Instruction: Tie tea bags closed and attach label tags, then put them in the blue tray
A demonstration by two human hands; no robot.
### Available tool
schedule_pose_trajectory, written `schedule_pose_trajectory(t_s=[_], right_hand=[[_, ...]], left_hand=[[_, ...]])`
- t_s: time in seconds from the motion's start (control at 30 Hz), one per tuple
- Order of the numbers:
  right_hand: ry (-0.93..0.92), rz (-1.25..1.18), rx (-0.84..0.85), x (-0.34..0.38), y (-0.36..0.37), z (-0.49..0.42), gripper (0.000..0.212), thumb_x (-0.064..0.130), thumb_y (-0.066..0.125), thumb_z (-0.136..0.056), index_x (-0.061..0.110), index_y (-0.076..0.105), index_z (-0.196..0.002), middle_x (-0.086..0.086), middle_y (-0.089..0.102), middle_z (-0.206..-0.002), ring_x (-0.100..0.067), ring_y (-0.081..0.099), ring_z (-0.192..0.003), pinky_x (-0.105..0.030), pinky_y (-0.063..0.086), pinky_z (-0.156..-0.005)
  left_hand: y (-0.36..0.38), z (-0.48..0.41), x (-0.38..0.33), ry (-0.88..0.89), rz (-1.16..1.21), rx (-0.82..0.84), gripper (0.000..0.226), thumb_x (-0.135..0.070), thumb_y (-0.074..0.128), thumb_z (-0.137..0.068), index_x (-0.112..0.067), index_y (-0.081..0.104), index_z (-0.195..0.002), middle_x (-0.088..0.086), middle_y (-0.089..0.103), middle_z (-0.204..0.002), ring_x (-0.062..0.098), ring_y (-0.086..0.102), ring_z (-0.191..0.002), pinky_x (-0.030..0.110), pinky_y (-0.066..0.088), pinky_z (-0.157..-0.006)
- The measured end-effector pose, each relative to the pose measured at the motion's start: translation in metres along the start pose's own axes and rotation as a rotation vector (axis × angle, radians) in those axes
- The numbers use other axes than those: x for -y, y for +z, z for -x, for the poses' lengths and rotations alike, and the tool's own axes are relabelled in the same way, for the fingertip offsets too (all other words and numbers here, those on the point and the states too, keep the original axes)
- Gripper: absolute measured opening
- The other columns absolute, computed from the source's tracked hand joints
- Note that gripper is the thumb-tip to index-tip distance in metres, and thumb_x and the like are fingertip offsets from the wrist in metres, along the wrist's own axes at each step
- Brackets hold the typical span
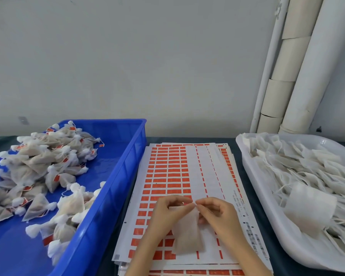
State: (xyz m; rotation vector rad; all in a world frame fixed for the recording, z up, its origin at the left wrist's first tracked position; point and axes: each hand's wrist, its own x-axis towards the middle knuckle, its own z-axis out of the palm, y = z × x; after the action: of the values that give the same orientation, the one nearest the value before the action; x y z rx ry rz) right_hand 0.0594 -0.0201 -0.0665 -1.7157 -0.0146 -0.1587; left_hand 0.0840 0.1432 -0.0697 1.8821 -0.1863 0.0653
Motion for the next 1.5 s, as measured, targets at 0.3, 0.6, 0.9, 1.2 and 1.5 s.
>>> schedule_pose_trajectory(t_s=[0.3, 0.6, 0.9, 1.2, 1.5], right_hand=[[-0.305, 0.429, -0.133, -0.013, 0.003, 0.003, 0.022, 0.012, 0.074, -0.082, 0.033, 0.066, -0.084, 0.018, 0.065, -0.081, 0.002, 0.059, -0.086, -0.009, 0.047, -0.068], [-0.314, 0.521, -0.112, -0.016, 0.005, 0.002, 0.016, 0.017, 0.067, -0.088, 0.032, 0.060, -0.087, 0.019, 0.060, -0.086, -0.004, 0.059, -0.081, -0.017, 0.050, -0.073], [-0.230, 0.575, -0.267, -0.015, 0.002, 0.002, 0.012, 0.020, 0.061, -0.092, 0.030, 0.054, -0.092, 0.018, 0.058, -0.091, -0.001, 0.056, -0.081, -0.009, 0.040, -0.069], [-0.107, 0.535, -0.343, -0.012, -0.001, -0.002, 0.009, 0.018, 0.058, -0.094, 0.025, 0.054, -0.090, 0.012, 0.061, -0.084, -0.005, 0.058, -0.071, -0.006, 0.037, -0.060], [0.155, -0.424, -0.170, 0.011, -0.012, -0.001, 0.018, 0.022, 0.046, -0.100, 0.009, 0.056, -0.106, -0.010, 0.074, -0.082, -0.027, 0.073, -0.074, -0.021, 0.055, -0.058]], left_hand=[[0.011, 0.002, 0.005, 0.034, -0.062, -0.019, 0.007, -0.030, 0.073, -0.083, -0.037, 0.073, -0.081, -0.026, 0.069, -0.085, -0.008, 0.061, -0.090, 0.008, 0.046, -0.071], [0.014, 0.004, 0.008, 0.085, -0.033, 0.007, 0.011, -0.021, 0.068, -0.086, -0.029, 0.069, -0.080, -0.018, 0.067, -0.080, 0.001, 0.062, -0.083, 0.011, 0.049, -0.072], [0.013, 0.008, 0.005, 0.074, -0.007, 0.053, 0.012, -0.018, 0.065, -0.086, -0.026, 0.067, -0.078, -0.015, 0.066, -0.081, 0.002, 0.061, -0.085, 0.010, 0.049, -0.074], [0.013, 0.011, -0.003, 0.076, 0.085, 0.177, 0.010, -0.017, 0.057, -0.092, -0.021, 0.063, -0.086, -0.005, 0.071, -0.082, 0.010, 0.070, -0.082, 0.014, 0.052, -0.072], [0.001, 0.013, -0.007, -0.045, 0.192, 0.362, 0.042, -0.053, 0.031, -0.100, -0.035, 0.069, -0.106, -0.002, 0.069, -0.091, 0.015, 0.064, -0.095, 0.028, 0.046, -0.092]])
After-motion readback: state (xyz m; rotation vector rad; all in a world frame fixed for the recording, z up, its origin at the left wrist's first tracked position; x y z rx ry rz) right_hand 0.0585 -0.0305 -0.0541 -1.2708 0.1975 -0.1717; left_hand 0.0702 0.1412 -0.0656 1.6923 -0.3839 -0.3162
